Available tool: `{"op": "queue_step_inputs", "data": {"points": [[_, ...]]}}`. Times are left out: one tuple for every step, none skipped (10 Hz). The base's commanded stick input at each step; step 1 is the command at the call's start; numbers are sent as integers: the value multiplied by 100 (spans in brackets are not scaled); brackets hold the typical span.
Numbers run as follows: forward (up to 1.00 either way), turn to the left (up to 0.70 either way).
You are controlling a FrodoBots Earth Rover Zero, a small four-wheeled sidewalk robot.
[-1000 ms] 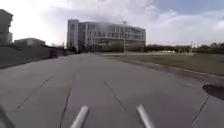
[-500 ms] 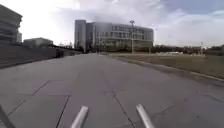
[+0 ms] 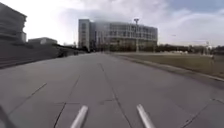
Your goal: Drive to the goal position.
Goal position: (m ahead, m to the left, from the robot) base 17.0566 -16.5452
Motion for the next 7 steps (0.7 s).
{"op": "queue_step_inputs", "data": {"points": [[45, 0], [45, 0], [45, 0], [45, 0], [45, 0], [45, 0], [45, 0]]}}
